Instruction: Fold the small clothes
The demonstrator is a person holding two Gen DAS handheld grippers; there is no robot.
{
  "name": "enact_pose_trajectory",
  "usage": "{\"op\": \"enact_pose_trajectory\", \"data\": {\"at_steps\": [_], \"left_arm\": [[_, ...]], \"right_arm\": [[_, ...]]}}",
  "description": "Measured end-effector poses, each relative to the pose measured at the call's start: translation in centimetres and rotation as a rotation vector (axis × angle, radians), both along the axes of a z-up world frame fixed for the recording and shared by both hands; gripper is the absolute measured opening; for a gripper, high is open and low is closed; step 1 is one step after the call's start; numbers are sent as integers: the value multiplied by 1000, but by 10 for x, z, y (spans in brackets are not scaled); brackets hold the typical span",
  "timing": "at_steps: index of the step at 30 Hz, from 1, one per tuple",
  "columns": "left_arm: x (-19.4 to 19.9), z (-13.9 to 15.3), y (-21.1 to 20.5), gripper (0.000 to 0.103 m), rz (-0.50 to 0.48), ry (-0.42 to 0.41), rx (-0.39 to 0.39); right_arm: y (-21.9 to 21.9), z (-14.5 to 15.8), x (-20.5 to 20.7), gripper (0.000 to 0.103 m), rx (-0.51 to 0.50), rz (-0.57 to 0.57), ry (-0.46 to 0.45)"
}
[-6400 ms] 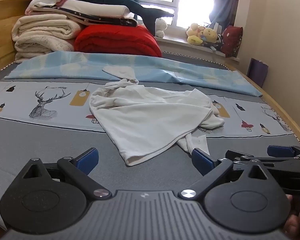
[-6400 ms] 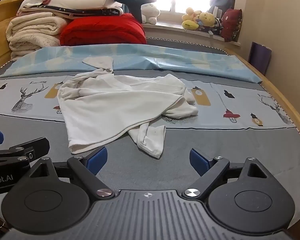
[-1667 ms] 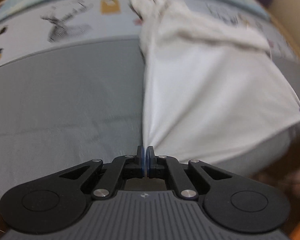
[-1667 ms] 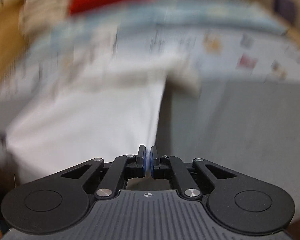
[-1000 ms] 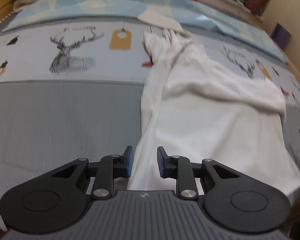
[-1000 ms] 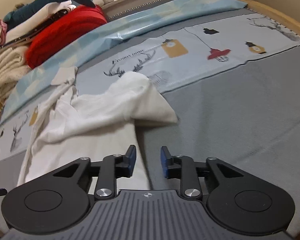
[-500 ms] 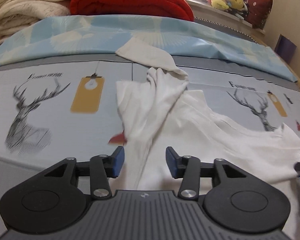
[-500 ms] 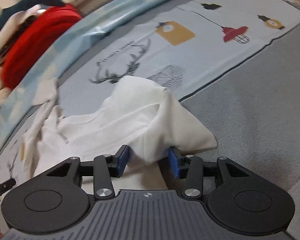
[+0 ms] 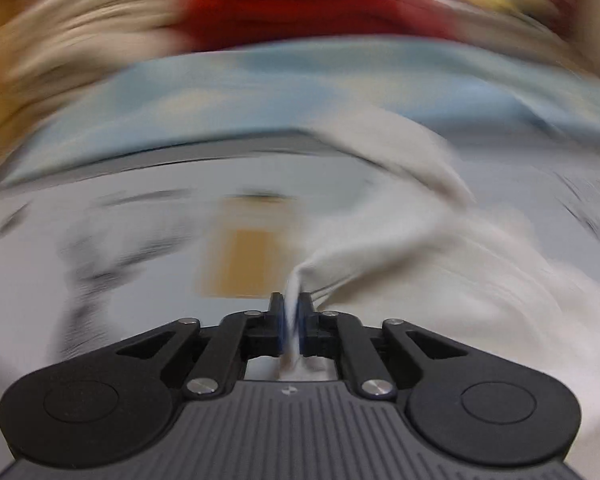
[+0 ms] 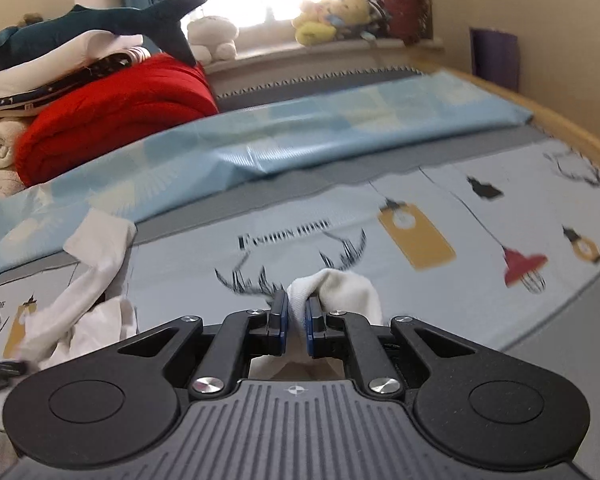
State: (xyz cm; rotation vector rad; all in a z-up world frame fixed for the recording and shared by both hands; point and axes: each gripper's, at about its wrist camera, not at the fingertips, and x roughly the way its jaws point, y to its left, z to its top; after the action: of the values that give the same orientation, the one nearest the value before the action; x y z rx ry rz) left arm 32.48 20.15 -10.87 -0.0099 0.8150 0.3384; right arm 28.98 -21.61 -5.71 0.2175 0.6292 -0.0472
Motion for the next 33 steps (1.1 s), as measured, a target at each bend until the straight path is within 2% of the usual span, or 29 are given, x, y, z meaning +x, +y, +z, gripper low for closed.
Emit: {"op": "enact_pose_trajectory", "data": {"at_steps": [1, 2, 4, 5, 6, 7, 9, 10, 12, 13, 14, 15, 16, 17, 19, 20, 23, 25, 27, 30, 33], "left_arm": [[-9, 7, 25, 5, 114, -13, -62], [-18, 10, 42, 5, 196, -8, -89], [-40, 10, 68, 6, 347, 26, -75], [-47, 8, 78, 10, 405, 56, -92], [-51, 5, 87, 20, 449, 100, -117], [-58, -1, 97, 25, 508, 147, -170], [-66, -3, 107, 28, 585, 186, -210], [-67, 3, 106, 28, 589, 161, -198], [-65, 22, 97, 29, 544, 58, -183], [-60, 33, 90, 30, 477, -15, -198], [-51, 40, 81, 33, 367, -68, -227], [-44, 41, 74, 37, 266, -95, -256], [-32, 41, 62, 39, 136, -114, -306], [-25, 36, 52, 43, 53, -111, -353], [-9, 22, 35, 46, -56, -71, -426], [-3, 12, 26, 46, -83, -44, -428], [9, -13, 6, 56, -85, 45, -395], [13, -22, -4, 59, -79, 77, -406], [16, -27, -9, 68, -77, 91, -413], [28, -34, -17, 71, -84, 125, -384], [38, -46, -26, 68, -99, 161, -312]], "right_arm": [[1, 1, 4, 8, 8, -1, -11], [2, 2, 9, 8, 22, -3, -19], [3, 2, 16, 8, 54, 6, -32], [5, 1, 19, 8, 73, 23, -32], [8, -3, 25, 9, 87, 53, -8], [15, -9, 31, 10, 79, 84, 43], [27, -30, 40, 18, -6, 104, 189], [29, -40, 41, 18, -33, 96, 235], [28, -50, 37, 18, -50, 100, 264], [27, -47, 35, 20, -53, 107, 247], [27, -44, 33, 24, -50, 114, 229], [25, -41, 31, 27, -46, 116, 210], [24, -39, 28, 28, -38, 112, 189], [20, -37, 24, 34, -25, 96, 165], [15, -34, 21, 39, 2, 72, 136], [12, -32, 21, 39, 17, 69, 129], [1, -29, 19, 39, 35, 25, 110], [-8, -27, 20, 39, 56, -7, 96], [-14, -24, 23, 42, 85, -16, 85], [-12, -27, 33, 54, 115, 42, 113], [4, -35, 45, 57, 94, 148, 177]]}}
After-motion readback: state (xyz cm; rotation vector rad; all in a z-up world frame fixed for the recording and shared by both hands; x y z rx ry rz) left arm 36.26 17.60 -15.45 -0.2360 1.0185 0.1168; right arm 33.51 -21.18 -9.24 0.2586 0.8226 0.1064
